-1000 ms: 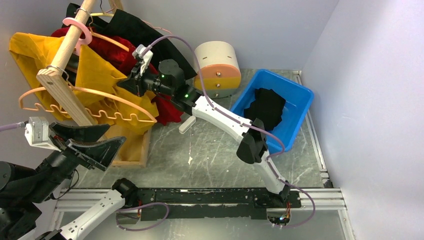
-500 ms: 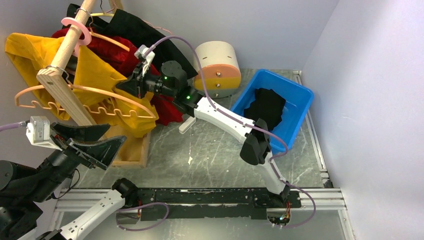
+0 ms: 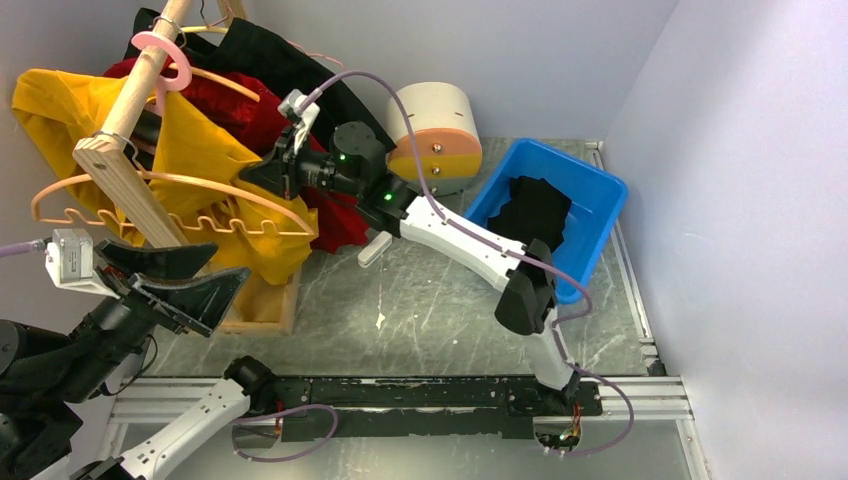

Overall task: Remove the skirt from the hanger
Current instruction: Pick up the hanger from the clothesline, then remove the skirt from the hanger.

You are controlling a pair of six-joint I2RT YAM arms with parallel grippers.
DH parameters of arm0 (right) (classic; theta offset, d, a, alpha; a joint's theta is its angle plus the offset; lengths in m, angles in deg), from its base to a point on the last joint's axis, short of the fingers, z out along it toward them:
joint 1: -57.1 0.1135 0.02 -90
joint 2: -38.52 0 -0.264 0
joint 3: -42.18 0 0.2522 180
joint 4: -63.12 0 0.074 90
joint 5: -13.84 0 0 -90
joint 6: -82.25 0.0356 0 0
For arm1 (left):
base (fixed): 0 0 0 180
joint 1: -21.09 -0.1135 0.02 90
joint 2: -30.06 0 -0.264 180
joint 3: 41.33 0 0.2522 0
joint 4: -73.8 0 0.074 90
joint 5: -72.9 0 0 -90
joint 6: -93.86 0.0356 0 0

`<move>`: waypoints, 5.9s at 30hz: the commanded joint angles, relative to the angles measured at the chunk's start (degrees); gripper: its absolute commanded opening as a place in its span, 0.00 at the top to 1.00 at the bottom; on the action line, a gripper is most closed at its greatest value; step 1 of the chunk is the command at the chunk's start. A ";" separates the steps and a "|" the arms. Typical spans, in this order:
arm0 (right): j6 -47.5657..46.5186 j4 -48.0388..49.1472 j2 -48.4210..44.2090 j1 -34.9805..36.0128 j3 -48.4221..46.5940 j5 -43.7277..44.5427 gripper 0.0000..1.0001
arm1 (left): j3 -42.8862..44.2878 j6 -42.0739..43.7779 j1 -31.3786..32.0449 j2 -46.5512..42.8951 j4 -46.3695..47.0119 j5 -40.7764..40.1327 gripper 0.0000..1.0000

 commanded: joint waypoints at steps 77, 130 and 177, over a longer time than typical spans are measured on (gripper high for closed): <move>-11.56 -24.05 -62.84 -4.87 50.15 12.27 1.00 | 6.66 -5.26 0.26 41.34 32.06 14.23 0.34; 4.84 -48.35 -75.83 -4.85 61.94 20.90 0.80 | -0.70 -2.56 0.20 34.88 41.12 -3.00 0.93; 20.15 -57.83 -91.62 -4.80 53.33 78.40 1.00 | -10.03 -1.75 0.22 23.73 45.58 -13.68 0.93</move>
